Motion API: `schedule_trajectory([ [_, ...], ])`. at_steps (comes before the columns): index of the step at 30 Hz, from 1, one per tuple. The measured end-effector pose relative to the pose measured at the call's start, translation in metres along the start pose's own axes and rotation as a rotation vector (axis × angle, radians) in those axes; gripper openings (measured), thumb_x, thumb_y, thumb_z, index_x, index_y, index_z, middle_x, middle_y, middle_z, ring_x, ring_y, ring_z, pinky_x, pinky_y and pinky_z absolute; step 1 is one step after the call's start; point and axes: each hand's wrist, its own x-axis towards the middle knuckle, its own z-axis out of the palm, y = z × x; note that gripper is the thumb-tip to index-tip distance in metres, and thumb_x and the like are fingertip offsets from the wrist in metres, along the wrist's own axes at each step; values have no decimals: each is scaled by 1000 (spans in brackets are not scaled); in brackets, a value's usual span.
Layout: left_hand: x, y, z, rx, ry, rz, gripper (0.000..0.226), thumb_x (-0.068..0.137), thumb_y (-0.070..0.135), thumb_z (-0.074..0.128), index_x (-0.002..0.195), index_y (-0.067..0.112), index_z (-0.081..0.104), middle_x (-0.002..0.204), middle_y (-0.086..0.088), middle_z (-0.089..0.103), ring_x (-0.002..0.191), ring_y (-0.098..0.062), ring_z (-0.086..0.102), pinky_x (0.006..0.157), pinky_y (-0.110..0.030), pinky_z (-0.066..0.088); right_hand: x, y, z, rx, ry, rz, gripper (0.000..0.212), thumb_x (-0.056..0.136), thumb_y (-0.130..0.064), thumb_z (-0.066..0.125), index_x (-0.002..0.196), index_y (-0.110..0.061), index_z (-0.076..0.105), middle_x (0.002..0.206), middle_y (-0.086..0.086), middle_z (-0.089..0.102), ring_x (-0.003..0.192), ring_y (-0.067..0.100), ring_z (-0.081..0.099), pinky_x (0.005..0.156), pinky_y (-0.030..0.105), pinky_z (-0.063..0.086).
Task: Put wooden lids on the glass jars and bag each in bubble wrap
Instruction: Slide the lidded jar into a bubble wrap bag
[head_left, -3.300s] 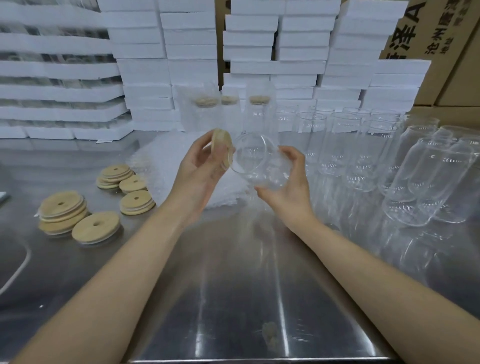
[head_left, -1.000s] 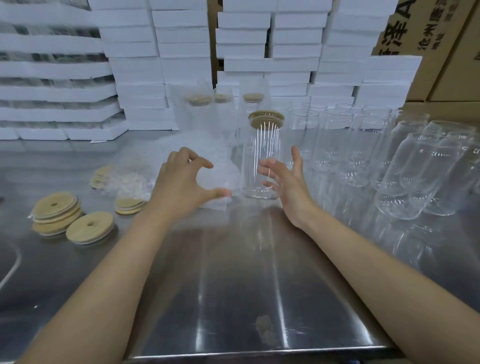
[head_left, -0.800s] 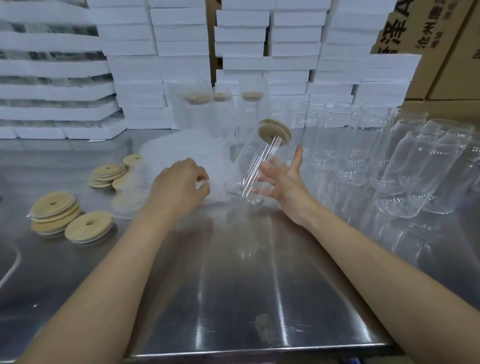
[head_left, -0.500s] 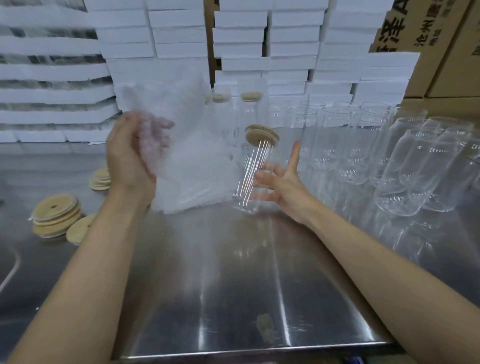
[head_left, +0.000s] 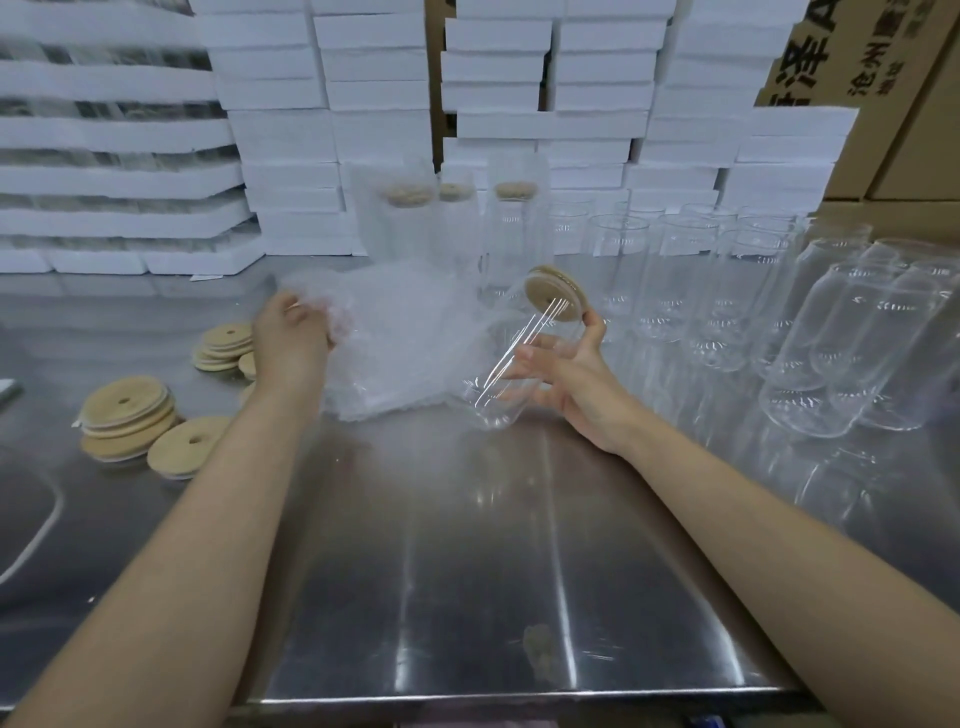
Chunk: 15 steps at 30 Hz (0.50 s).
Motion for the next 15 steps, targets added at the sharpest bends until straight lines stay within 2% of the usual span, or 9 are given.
schedule_trajectory([
  [1,3,-4,-1,106,18,39,21,91,-4,43,93,11,58,88,-4,63,57,-3,60,53,-16,46,0,0,0,6,2,-1,88,69,-11,78,128,-39,19,115,14,51,86,29,66,72,46,58],
  [2,5,-6,-2,222,20,74,18,92,0,46,105,4,58,102,-12,64,75,-10,66,65,-22,52,0,0,1,6,5,-2,86,70,-11,78,127,-39,20,117,15,51,86,30,66,73,47,58],
  [3,8,-8,-3,372,39,120,31,93,4,50,122,-4,50,121,-20,58,102,-22,64,86,-30,51,0,0,1,3,11,-2,86,70,-11,78,127,-39,19,118,15,50,86,31,66,74,47,59],
  [4,9,-9,-5,532,80,200,46,93,6,52,135,-5,39,137,-23,45,124,-31,49,102,-34,41,0,0,2,-2,22,2,88,70,-12,79,128,-38,18,118,15,50,86,31,67,74,47,59],
  [5,5,-8,-6,681,133,349,55,93,6,53,142,-2,31,147,-21,32,135,-32,34,111,-35,31,0,-1,2,-9,37,6,92,70,-13,81,130,-38,16,117,13,50,87,31,68,74,47,59],
  [7,-11,-4,-2,826,147,727,52,89,-1,51,139,6,39,144,-18,32,129,-29,35,107,-38,33,0,-1,3,-29,68,10,99,69,-16,85,134,-37,14,116,12,50,90,32,67,73,45,59],
  [9,-28,-2,11,835,-49,885,39,88,-2,51,125,6,56,125,-16,47,106,-27,50,94,-38,42,-1,-2,4,-45,95,4,98,71,-16,83,136,-37,13,118,13,49,92,33,66,76,48,59],
  [12,-51,-8,34,909,-393,752,21,98,16,47,102,8,66,104,-8,55,92,-26,57,83,-40,47,-3,-4,6,-73,136,-11,96,76,-15,80,140,-40,15,119,12,50,91,31,67,82,56,57],
  [15,-56,-17,40,1085,-497,525,52,100,48,26,83,14,62,107,-3,54,106,-25,47,87,-36,41,-5,-6,6,-123,201,-49,90,77,-19,81,137,-47,21,122,14,51,85,25,70,70,51,60],
])
